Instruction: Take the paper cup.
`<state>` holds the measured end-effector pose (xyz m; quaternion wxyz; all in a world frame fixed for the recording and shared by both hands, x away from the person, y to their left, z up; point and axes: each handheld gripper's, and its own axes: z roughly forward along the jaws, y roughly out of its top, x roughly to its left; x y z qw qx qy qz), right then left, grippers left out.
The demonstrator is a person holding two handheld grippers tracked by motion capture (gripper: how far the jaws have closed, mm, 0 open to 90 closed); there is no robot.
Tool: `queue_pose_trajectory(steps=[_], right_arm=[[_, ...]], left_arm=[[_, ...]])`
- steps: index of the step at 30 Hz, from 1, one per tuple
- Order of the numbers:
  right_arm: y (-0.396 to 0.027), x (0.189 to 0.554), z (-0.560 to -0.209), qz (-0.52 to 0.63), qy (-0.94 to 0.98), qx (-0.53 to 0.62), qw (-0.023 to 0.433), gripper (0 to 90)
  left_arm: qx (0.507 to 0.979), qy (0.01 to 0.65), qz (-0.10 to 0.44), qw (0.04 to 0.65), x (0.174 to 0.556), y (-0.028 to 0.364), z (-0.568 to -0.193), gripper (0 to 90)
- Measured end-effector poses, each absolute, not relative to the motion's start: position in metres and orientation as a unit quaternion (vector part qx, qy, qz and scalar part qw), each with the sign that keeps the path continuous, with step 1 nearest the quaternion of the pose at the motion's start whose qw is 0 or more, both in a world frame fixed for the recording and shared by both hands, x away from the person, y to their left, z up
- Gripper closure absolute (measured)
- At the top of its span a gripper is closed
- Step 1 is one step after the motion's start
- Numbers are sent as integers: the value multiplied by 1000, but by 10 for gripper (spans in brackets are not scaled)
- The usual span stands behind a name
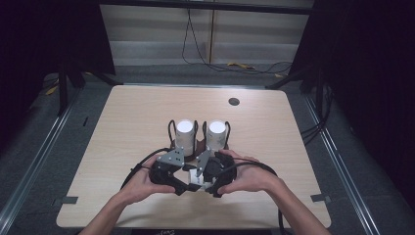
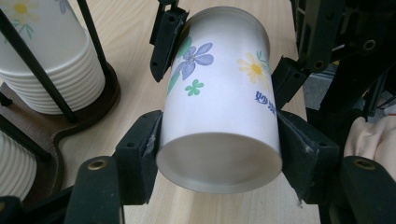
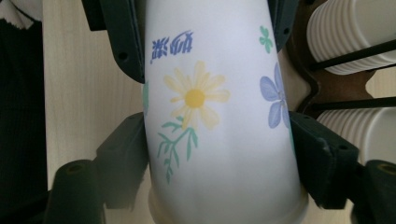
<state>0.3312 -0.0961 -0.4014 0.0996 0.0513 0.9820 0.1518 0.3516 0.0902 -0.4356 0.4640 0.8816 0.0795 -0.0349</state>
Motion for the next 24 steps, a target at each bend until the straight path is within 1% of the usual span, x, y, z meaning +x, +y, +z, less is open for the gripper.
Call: queue_pose_trajectory(steps=[1, 4, 6, 7, 15, 17, 19, 20, 21, 24], right_arm=[[-96, 331, -401, 152, 982, 51, 100, 242], [-101, 331, -401, 167, 980, 56, 95, 179], [-102, 331, -402, 169, 979, 60, 95, 177], [-105, 331, -402, 179, 977, 67, 96, 160], [-123, 329, -403, 237, 962, 97, 97, 159], [-132, 328, -402, 274, 950, 111, 98, 152], [-136, 327, -401, 285, 946, 116, 100, 146], [-142, 326, -401, 313, 935, 130, 100, 143], [-142, 326, -401, 313, 935, 130, 100, 143], [-152, 325, -404, 357, 918, 146, 94, 141]], left_arm=[[882, 80, -35, 464, 352, 90, -436, 366], [878, 78, -36, 471, 351, 90, -436, 369], [876, 77, -37, 474, 351, 91, -435, 369], [876, 73, -38, 475, 351, 91, -435, 369], [866, 77, -45, 491, 351, 94, -432, 368], [861, 79, -46, 500, 351, 97, -430, 368], [860, 78, -45, 503, 351, 98, -429, 368], [857, 78, -46, 507, 351, 99, -427, 368], [856, 79, -46, 509, 351, 100, -426, 368], [851, 76, -45, 518, 351, 102, -422, 368]])
